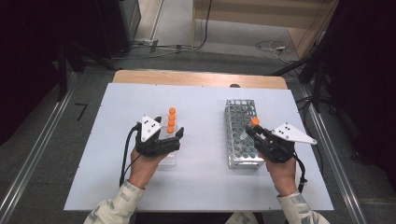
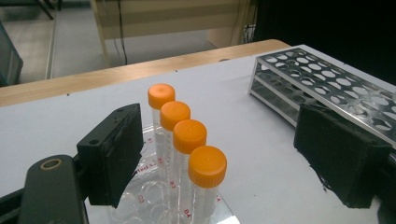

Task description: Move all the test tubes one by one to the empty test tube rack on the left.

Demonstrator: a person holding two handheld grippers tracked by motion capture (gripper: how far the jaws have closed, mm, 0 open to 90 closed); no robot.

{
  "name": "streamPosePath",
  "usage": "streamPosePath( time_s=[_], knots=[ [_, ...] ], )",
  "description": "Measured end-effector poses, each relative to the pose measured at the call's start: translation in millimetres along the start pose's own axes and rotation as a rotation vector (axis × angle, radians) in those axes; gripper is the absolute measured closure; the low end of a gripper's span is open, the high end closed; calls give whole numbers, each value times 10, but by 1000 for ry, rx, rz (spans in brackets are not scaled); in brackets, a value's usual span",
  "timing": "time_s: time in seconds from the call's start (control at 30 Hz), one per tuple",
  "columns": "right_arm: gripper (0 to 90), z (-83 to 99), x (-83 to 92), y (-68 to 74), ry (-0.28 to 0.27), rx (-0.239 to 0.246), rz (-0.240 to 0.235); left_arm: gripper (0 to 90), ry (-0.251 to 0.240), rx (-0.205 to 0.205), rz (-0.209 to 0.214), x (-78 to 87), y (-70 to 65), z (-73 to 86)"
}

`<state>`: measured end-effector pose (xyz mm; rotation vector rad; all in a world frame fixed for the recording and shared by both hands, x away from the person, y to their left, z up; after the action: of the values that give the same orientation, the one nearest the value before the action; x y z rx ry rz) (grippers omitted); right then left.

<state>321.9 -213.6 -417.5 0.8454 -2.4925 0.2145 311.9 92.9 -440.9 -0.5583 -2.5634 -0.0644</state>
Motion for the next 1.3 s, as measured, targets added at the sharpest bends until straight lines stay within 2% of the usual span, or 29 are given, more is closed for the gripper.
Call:
streamPosePath(
  time_s=[0.23,0.4,0.73,0.87,1.17,1.3],
  knots=[
    [709,13,-83,279,14,33,-79,167,1,-1,2,-3,-7,1],
    [708,80,-203,485,52,56,-132,167,0,-2,8,-5,-25,2],
    [709,233,-454,824,128,112,-192,167,1,-14,33,-7,-102,3],
    [708,275,-532,914,144,131,-202,167,4,-20,42,-13,-139,11],
    [709,316,-659,1012,168,132,-221,167,11,-40,69,-22,-243,23],
    [709,326,-697,1026,174,136,-221,167,10,-39,102,-11,-297,22]
  ],
)
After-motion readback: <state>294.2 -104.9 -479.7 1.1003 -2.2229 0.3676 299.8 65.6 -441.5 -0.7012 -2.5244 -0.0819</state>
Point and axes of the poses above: each handheld gripper's, and its own axes: x roughly backward along the jaws, z roughly out of its underside, y roughly to its left, the point moved 5 cm from there along -x, roughly forward along the jaws, and after that the axes turned 10 degrees about y, right-handed, at the moved point
